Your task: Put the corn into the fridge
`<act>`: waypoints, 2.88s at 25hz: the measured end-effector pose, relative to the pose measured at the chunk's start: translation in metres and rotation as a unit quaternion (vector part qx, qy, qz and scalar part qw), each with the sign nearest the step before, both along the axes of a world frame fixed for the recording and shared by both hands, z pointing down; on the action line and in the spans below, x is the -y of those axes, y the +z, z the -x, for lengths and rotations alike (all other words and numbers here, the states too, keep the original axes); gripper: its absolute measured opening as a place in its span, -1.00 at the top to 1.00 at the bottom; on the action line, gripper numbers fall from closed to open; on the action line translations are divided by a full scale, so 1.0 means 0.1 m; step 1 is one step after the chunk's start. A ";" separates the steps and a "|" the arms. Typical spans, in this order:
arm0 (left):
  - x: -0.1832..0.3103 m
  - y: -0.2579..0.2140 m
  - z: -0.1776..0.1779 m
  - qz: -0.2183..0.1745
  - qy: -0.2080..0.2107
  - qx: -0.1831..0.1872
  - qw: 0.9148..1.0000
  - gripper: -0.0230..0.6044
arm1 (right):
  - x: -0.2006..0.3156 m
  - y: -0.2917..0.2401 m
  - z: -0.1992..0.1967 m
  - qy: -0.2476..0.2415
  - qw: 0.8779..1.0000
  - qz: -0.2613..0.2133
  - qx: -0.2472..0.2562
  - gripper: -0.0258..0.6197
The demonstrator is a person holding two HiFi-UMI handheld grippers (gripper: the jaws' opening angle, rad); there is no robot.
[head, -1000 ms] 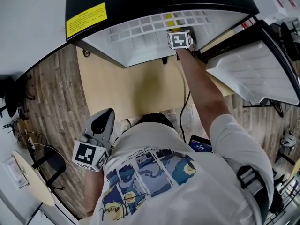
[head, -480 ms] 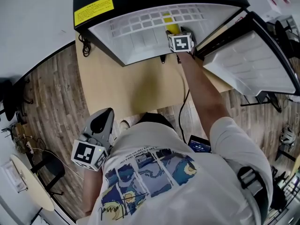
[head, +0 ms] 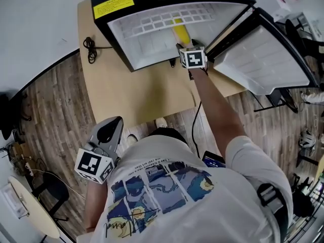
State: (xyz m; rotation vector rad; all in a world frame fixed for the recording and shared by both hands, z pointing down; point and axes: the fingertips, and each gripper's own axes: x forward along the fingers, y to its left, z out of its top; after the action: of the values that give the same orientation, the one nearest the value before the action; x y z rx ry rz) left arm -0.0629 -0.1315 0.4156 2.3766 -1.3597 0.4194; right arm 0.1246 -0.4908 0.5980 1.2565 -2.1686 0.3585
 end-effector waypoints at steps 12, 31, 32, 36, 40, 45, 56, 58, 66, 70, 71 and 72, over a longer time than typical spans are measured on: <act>-0.48 0.02 0.42 -0.016 0.027 -0.026 0.999 0.90 | -1.03 -0.32 0.07 0.019 1.000 -0.011 0.017 0.10; -1.22 0.15 1.18 -0.033 0.046 -0.052 0.997 0.90 | -3.11 -0.78 0.78 -0.024 0.999 -0.023 0.023 0.82; -1.27 0.17 1.22 -0.031 0.048 -0.051 0.997 0.90 | -3.23 -0.80 0.84 -0.030 0.999 -0.024 0.023 0.83; -1.45 0.26 1.32 -0.022 0.063 -0.050 0.996 0.90 | -3.68 -0.84 1.07 -0.044 0.998 -0.022 0.032 0.85; -1.58 0.33 1.35 -0.018 0.082 -0.053 0.995 0.90 | -4.01 -0.91 1.23 -0.053 0.998 -0.021 0.042 0.86; -1.66 0.34 1.38 -0.022 0.081 -0.056 0.995 0.90 | -4.28 -1.02 1.39 -0.070 0.996 -0.025 0.047 0.87; -1.80 0.34 1.46 -0.024 0.099 -0.061 0.993 0.90 | -4.49 -1.15 1.60 -0.077 0.995 -0.035 0.060 0.87; -1.82 0.33 1.47 -0.025 0.097 -0.061 0.993 0.90 | -4.50 -1.16 1.63 -0.082 0.994 -0.035 0.060 0.87; -1.91 0.36 1.58 -0.020 0.079 -0.059 0.995 0.90 | -4.49 -1.23 1.84 -0.115 0.991 -0.037 0.064 0.88; -1.93 0.37 1.57 -0.017 0.082 -0.059 0.995 0.90 | -4.51 -1.25 1.89 -0.125 0.989 -0.036 0.064 0.88; -1.93 0.36 1.56 -0.017 0.084 -0.059 0.995 0.90 | -4.52 -1.26 1.90 -0.126 0.989 -0.036 0.063 0.88; -1.92 0.36 1.56 -0.017 0.085 -0.059 0.994 0.90 | -4.53 -1.26 1.90 -0.127 0.989 -0.036 0.063 0.88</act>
State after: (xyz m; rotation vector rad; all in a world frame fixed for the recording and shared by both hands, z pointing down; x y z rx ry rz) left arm -0.2185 0.0606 0.4513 2.5129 -1.1261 0.2984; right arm -0.0651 -0.0379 0.4724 1.0013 -2.4347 0.2627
